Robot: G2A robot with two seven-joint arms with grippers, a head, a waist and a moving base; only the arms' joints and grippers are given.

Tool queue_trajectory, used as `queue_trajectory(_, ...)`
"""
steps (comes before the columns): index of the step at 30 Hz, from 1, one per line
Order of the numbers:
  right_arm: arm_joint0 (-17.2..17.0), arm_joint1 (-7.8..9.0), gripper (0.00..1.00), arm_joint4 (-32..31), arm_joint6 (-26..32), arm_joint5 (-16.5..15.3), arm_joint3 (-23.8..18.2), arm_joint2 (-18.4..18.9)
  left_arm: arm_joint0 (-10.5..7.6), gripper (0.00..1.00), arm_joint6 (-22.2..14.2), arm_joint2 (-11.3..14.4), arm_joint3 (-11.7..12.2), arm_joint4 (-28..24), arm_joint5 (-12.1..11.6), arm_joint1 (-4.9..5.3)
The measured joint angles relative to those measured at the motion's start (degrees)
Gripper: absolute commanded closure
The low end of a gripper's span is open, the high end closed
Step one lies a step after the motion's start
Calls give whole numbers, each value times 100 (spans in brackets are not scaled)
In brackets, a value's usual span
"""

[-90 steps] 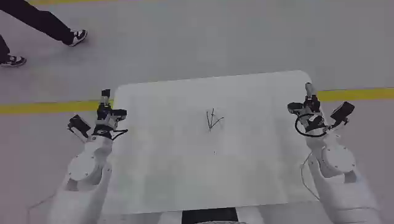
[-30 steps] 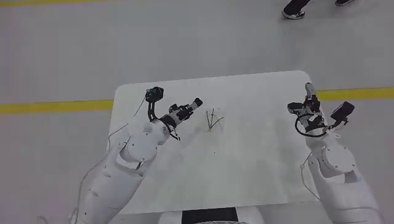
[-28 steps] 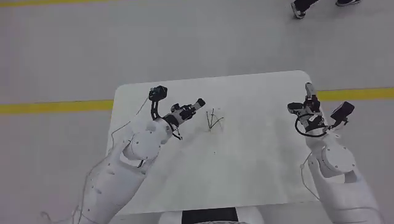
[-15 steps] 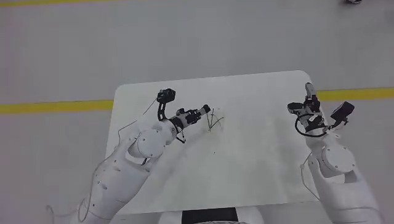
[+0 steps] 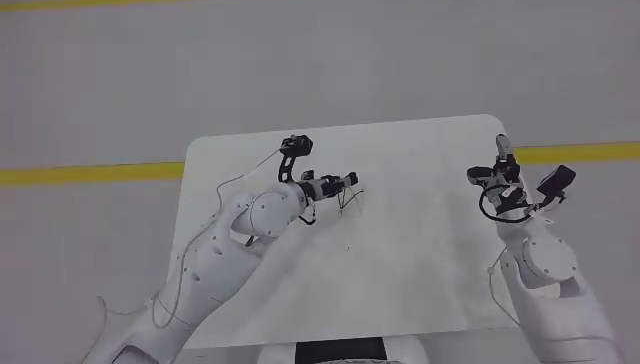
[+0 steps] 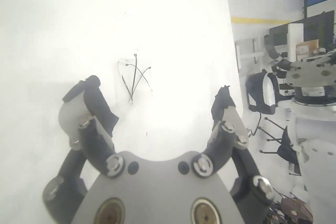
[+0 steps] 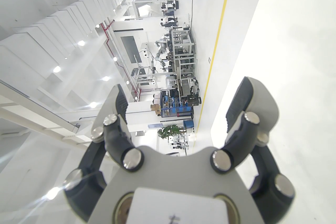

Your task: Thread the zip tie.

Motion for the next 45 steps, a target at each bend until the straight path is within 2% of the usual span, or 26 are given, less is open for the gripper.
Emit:
queue_trajectory(2,0,0,0,0,0,0,0,0,-155,0,-163,108,260,69,0,-117)
queue_trajectory(4,0,0,0,0,0,0,0,0,-236,0,-314,177,384,206,0,-202)
queue_trajectory(15,0,0,0,0,0,0,0,0,-238,0,-283,187,388,248,0,-209)
queue_trajectory(18,0,0,0,0,0,0,0,0,-349,0,-263,339,460,515,0,-255)
queue_trajectory(20,0,0,0,0,0,0,0,0,-503,0,-381,452,604,730,0,-322)
queue_trajectory(24,0,0,0,0,0,0,0,0,-776,0,-606,626,902,1164,0,-525)
queue_trajectory(26,0,0,0,0,0,0,0,0,-887,0,-756,683,1068,1388,0,-664)
queue_trajectory(31,0,0,0,0,0,0,0,0,-992,0,-872,714,1497,1645,0,-1036)
queue_trajectory(33,0,0,0,0,0,0,0,0,-980,0,-810,684,1577,1712,0,-1124)
queue_trajectory(45,0,0,0,0,0,0,0,0,-972,0,-787,685,1572,1728,-8,-1127)
